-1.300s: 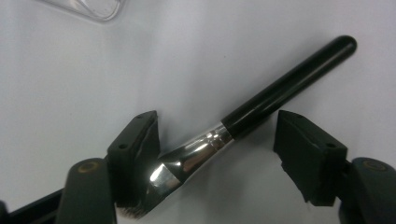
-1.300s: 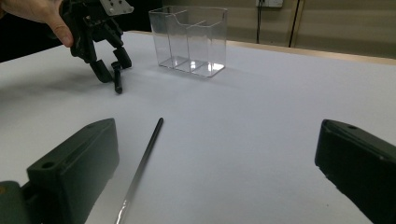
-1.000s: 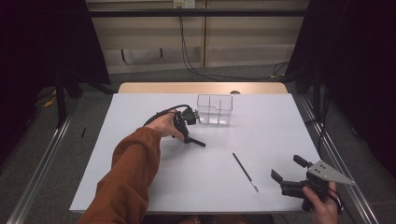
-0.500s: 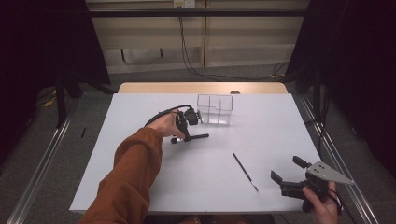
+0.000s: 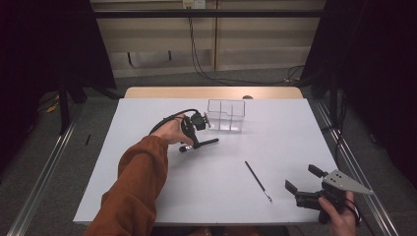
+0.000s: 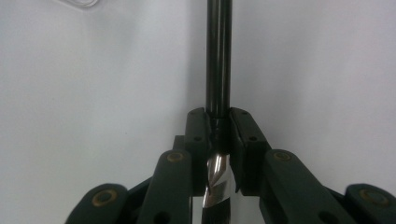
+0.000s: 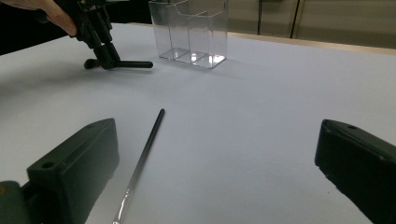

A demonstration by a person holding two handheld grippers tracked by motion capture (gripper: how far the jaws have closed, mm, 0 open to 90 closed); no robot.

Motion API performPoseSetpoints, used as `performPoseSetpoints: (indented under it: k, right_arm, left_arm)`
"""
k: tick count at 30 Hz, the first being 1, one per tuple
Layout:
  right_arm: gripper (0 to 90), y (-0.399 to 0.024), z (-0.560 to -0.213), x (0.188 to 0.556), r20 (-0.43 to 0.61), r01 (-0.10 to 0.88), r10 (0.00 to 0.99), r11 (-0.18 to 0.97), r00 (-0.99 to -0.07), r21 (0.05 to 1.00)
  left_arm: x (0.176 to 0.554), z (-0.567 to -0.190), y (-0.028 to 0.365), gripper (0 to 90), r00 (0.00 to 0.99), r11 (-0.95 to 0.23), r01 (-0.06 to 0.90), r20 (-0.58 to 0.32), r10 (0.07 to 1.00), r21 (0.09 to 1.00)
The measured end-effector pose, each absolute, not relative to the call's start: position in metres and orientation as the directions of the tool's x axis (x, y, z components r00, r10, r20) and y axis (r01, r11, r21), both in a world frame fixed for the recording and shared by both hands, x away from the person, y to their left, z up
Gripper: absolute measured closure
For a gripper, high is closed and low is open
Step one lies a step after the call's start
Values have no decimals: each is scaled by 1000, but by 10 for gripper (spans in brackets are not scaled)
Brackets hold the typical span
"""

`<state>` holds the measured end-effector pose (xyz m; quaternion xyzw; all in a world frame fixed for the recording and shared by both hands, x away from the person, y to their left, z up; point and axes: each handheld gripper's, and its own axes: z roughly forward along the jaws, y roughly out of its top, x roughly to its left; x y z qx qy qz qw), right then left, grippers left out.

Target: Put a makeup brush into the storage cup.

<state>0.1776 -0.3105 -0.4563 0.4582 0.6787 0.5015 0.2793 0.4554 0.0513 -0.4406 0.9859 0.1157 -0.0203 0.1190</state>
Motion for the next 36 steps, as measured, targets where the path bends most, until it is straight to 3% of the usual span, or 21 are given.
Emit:
performPoseSetpoints:
  k: [26,36]
  right_arm:
    - [0,-309,-456,178,83,341,903,73,-422,937]
    - [0,-308,-455,178,80,339,904,75,-421,938]
  left_arm:
    - [441,-415,95,785,930,-786,364,-155,333,500]
    - [428,-413,120,785,910,-692,383,-122,396,611]
